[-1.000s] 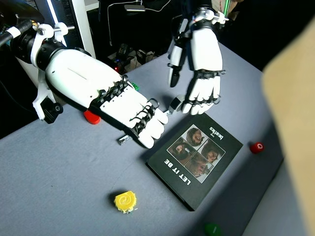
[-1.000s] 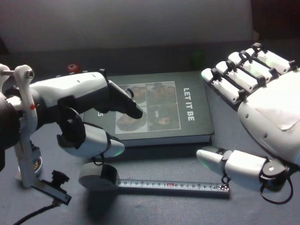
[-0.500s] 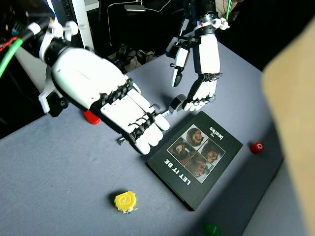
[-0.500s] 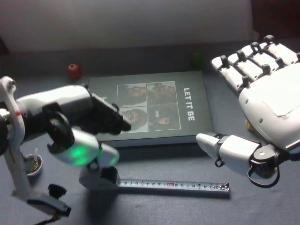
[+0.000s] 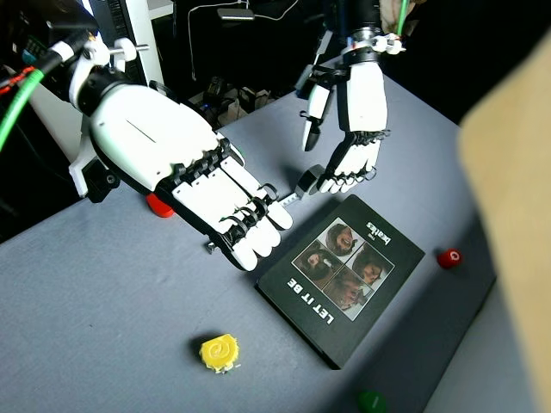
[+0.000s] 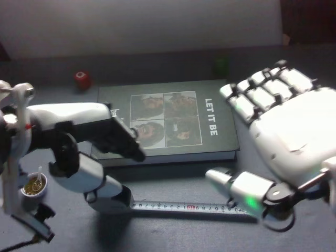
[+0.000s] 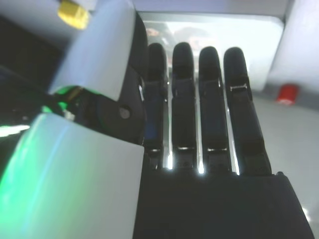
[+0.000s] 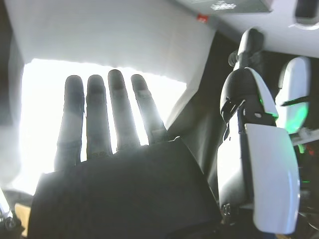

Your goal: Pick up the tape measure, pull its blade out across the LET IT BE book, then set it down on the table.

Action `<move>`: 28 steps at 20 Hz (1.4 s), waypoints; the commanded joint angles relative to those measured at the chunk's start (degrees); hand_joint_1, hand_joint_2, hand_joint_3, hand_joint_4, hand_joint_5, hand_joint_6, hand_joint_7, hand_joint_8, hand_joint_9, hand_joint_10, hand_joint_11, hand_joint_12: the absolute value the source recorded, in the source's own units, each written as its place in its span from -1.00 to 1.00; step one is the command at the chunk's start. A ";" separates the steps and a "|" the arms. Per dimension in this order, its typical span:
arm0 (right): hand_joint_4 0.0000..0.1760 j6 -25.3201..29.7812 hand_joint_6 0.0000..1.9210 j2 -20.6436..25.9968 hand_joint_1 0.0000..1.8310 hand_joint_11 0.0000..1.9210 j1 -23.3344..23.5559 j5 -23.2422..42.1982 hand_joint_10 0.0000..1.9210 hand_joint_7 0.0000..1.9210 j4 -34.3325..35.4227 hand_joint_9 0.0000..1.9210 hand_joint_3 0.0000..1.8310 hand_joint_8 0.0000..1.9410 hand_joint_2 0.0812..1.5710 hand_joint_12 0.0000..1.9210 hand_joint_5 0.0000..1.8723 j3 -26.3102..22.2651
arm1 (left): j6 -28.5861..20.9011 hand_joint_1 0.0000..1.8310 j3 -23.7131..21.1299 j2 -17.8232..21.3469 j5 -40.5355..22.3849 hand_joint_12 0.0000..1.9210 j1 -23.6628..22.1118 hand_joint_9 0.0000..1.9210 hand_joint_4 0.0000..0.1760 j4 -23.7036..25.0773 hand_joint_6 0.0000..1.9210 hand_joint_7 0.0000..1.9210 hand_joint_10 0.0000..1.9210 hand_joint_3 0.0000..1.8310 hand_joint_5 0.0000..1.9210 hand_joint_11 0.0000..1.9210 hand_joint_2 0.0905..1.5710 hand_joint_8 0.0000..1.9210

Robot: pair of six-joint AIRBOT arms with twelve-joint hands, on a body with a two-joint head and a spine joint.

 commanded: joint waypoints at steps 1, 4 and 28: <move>-1.00 -1.71 -1.00 -0.04 -0.97 -1.00 1.04 3.87 -1.00 -0.88 -6.04 -0.92 -0.99 -1.00 0.43 -0.64 -0.96 -0.19 | 5.57 0.34 0.62 -0.21 -5.05 -0.40 -1.27 -0.46 -1.00 -3.36 -1.00 -0.34 -1.00 -1.00 -0.29 -0.70 0.33 -1.00; -1.00 -4.12 -1.00 0.11 -0.97 -1.00 1.79 4.72 -1.00 -0.88 -5.94 -0.91 -0.99 -1.00 0.43 -0.63 -0.95 -0.21 | 30.08 0.35 2.55 -0.82 -8.35 -0.39 -2.09 -0.45 -1.00 -21.49 -0.99 -0.34 -1.00 -1.00 -0.26 -0.69 0.31 -1.00; -1.00 34.26 -1.00 13.79 -0.96 -1.00 0.66 -32.43 -1.00 -0.88 -22.39 -0.90 -1.00 -1.00 0.43 -0.59 -0.96 8.26 | 96.51 0.35 0.01 -0.43 -35.30 -0.40 11.12 -0.46 -1.00 -117.82 -1.00 -0.34 -1.00 -1.00 -0.29 -0.67 0.34 -1.00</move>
